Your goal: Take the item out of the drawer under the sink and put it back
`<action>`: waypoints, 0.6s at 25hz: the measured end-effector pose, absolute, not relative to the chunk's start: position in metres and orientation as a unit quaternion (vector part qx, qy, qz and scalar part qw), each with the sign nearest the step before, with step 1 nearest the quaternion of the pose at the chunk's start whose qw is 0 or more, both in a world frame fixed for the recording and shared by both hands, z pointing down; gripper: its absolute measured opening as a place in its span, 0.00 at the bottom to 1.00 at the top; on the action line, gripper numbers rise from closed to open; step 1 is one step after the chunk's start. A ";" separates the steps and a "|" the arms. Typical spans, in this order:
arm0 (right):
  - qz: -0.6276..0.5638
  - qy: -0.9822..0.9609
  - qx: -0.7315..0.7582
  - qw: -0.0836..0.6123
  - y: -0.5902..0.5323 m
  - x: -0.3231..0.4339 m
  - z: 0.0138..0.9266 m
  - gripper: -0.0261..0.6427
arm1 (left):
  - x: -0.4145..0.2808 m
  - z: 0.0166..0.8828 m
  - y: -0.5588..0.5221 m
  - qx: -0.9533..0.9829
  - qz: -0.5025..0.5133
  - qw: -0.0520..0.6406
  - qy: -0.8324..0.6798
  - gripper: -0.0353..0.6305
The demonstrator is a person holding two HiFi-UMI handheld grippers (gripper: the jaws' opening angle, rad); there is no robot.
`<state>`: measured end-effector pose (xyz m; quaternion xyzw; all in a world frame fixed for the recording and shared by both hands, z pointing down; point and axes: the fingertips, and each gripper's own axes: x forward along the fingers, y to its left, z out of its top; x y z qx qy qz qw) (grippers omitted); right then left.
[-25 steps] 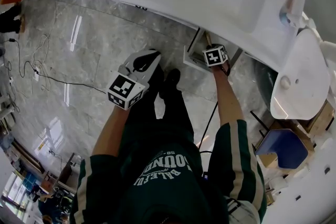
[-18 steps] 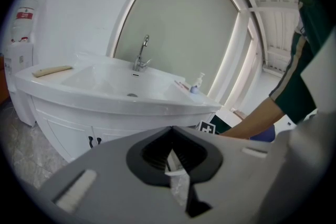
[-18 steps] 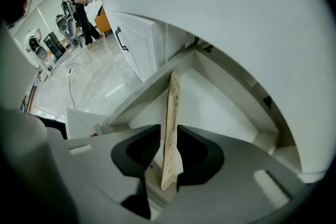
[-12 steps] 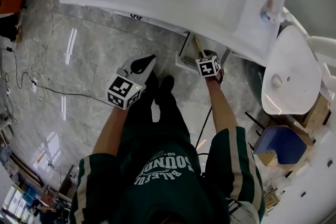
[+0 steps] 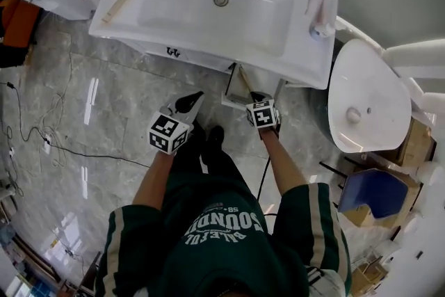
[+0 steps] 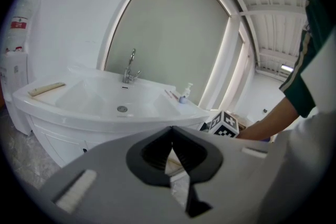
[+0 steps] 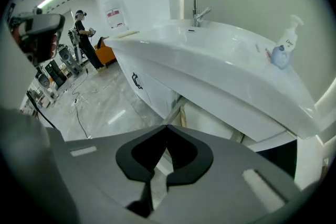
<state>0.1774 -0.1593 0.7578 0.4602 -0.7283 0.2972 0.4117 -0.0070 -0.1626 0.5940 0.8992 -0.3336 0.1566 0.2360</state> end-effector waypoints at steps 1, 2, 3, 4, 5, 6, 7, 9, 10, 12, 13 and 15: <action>0.296 -0.733 0.462 0.403 -0.158 0.175 0.747 0.04 | -0.006 0.589 -0.162 0.900 0.155 0.233 -0.334 0.13; 0.294 -0.738 0.463 0.393 -0.156 0.172 0.738 0.04 | -0.005 0.583 -0.161 0.902 0.154 0.229 -0.333 0.13; 0.292 -0.743 0.464 0.384 -0.156 0.170 0.729 0.04 | -0.004 0.578 -0.160 0.903 0.152 0.225 -0.332 0.13; 0.289 -0.748 0.465 0.376 -0.155 0.168 0.720 0.04 | -0.003 0.573 -0.160 0.905 0.151 0.220 -0.331 0.13; 0.286 -0.752 0.466 0.367 -0.155 0.167 0.711 0.04 | -0.003 0.568 -0.160 0.907 0.150 0.215 -0.330 0.13; 0.283 -0.756 0.469 0.358 -0.155 0.165 0.701 0.04 | -0.003 0.563 -0.160 0.908 0.149 0.210 -0.331 0.13; 0.278 -0.760 0.473 0.348 -0.157 0.165 0.690 0.04 | -0.004 0.557 -0.161 0.909 0.146 0.205 -0.332 0.13; 0.265 -0.768 0.484 0.325 -0.162 0.163 0.666 0.04 | -0.006 0.546 -0.166 0.911 0.140 0.195 -0.336 0.13; 0.260 -0.770 0.490 0.315 -0.163 0.163 0.654 0.04 | -0.006 0.540 -0.167 0.912 0.137 0.191 -0.337 0.13; 0.251 -0.773 0.501 0.297 -0.164 0.163 0.631 0.04 | -0.007 0.529 -0.170 0.914 0.131 0.181 -0.338 0.13; 0.246 -0.775 0.507 0.286 -0.166 0.164 0.619 0.04 | -0.006 0.523 -0.172 0.915 0.128 0.175 -0.339 0.13; 0.230 -0.781 0.519 0.261 -0.174 0.165 0.592 0.04 | -0.006 0.510 -0.179 0.918 0.122 0.161 -0.341 0.13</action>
